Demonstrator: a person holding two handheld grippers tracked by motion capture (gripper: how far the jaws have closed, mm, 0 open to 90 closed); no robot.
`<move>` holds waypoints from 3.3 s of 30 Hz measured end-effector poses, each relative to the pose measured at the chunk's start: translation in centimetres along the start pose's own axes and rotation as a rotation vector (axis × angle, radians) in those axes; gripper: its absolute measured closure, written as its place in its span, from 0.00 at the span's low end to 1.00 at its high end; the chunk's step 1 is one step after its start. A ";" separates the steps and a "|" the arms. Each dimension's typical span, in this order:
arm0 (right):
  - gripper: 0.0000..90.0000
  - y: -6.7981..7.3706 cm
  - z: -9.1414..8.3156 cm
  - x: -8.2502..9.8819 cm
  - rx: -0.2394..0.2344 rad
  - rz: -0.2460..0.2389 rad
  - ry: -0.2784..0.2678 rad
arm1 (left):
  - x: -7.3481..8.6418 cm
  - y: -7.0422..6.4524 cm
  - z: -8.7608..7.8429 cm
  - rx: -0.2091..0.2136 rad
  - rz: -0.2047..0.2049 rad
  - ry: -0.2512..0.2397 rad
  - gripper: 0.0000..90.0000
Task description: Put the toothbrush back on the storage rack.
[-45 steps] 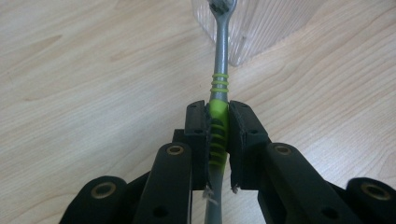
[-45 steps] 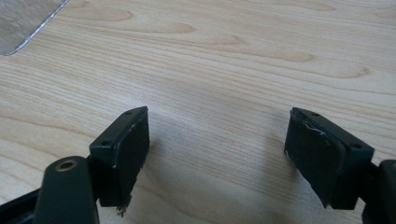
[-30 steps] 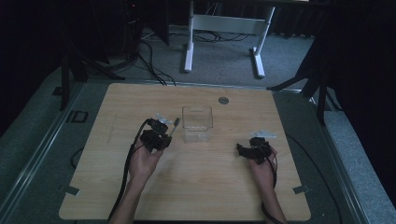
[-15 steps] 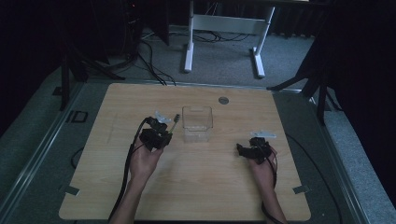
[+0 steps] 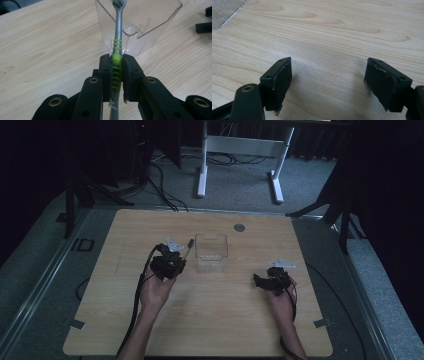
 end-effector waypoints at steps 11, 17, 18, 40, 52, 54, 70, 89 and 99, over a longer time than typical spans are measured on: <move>0.24 0.0 0.0 0.0 0.000 -0.001 0.000 | -0.7 0.0 -0.3 -0.002 -0.006 -0.045 0.88; 0.24 0.0 0.0 0.0 0.000 -0.001 0.000 | -1.1 0.0 -0.6 -0.003 -0.008 -0.070 0.88; 0.24 0.0 0.0 0.0 0.000 -0.001 0.000 | -1.2 0.0 -0.6 -0.005 -0.008 -0.074 0.88; 0.24 0.0 0.0 0.0 0.000 0.000 0.000 | -2.3 0.1 -1.2 -0.002 -0.021 -0.140 0.88; 0.24 0.0 0.0 0.0 0.000 0.000 0.000 | -2.9 0.0 -1.6 0.004 -0.023 -0.183 0.88; 0.24 0.0 0.0 0.0 0.000 0.000 0.000 | -3.0 -0.1 -1.6 0.009 -0.024 -0.189 0.88; 0.24 0.0 0.0 0.0 0.000 0.000 0.000 | -3.7 -0.3 -1.6 0.028 -0.026 -0.242 0.88; 0.24 0.0 0.0 0.0 0.000 -0.001 0.000 | -4.3 -0.5 -1.7 0.046 -0.034 -0.299 0.88; 0.24 0.0 0.0 0.0 0.000 0.000 0.000 | -4.6 -0.6 -1.7 0.058 -0.037 -0.322 0.88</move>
Point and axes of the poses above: each handheld gripper's, and its own axes: z roughly forward along the jaws, x roughly out of its underside, y roughly to its left, the point moved 9 cm from there along z, roughly forward along the jaws, and after that the axes turned 13 degrees about -x, right-handed, at the moved point
